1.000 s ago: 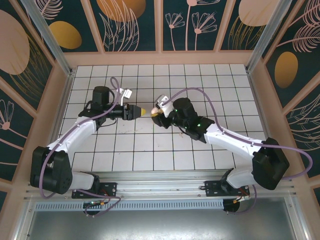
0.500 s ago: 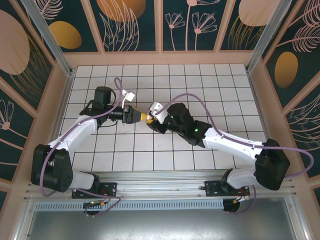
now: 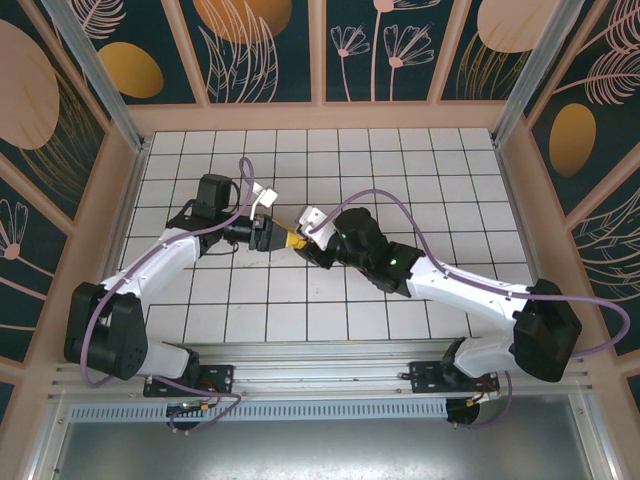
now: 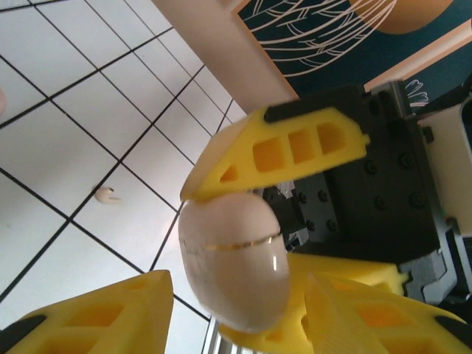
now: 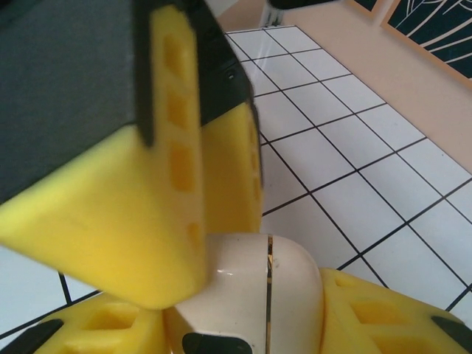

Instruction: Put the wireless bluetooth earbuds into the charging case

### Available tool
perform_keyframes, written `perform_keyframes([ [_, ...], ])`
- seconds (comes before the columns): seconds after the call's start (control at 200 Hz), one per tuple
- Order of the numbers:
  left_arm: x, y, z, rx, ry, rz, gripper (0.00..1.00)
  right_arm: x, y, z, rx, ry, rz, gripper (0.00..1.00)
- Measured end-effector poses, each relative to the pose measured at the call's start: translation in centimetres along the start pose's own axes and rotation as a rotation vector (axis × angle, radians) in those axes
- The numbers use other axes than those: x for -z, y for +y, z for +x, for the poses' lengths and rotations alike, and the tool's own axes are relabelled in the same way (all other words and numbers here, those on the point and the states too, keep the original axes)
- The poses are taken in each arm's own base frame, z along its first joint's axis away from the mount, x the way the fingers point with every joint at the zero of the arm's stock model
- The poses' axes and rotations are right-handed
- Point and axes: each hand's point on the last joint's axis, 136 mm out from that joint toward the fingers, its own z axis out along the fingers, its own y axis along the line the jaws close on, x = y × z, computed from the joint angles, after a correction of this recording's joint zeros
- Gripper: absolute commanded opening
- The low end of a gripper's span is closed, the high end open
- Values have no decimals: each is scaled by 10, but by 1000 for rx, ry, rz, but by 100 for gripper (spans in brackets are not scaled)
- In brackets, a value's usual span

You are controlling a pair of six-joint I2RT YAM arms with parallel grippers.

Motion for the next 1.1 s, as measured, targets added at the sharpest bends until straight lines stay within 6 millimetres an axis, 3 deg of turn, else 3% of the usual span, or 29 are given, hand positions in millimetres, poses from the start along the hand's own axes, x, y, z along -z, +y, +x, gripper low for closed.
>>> perform_keyframes([
  [0.215, -1, -3, -5, -17, -1, 4, 38, 0, 5, -1, 26, 3, -2, 37],
  [0.41, -5, 1, 0, 2, 20, -1, 42, 0, 2, 0, 37, 8, 19, 37],
  [0.721, -10, 5, 4, -1, 46, -22, 21, 0, -1, 7, 50, 42, 41, 37],
  [0.876, -11, 7, 2, -11, 48, -37, 12, 0, -3, 9, 56, 51, 53, 45],
  [1.101, -13, 8, -2, -53, 34, -36, 10, 7, -5, 4, 39, 26, 43, 56],
])
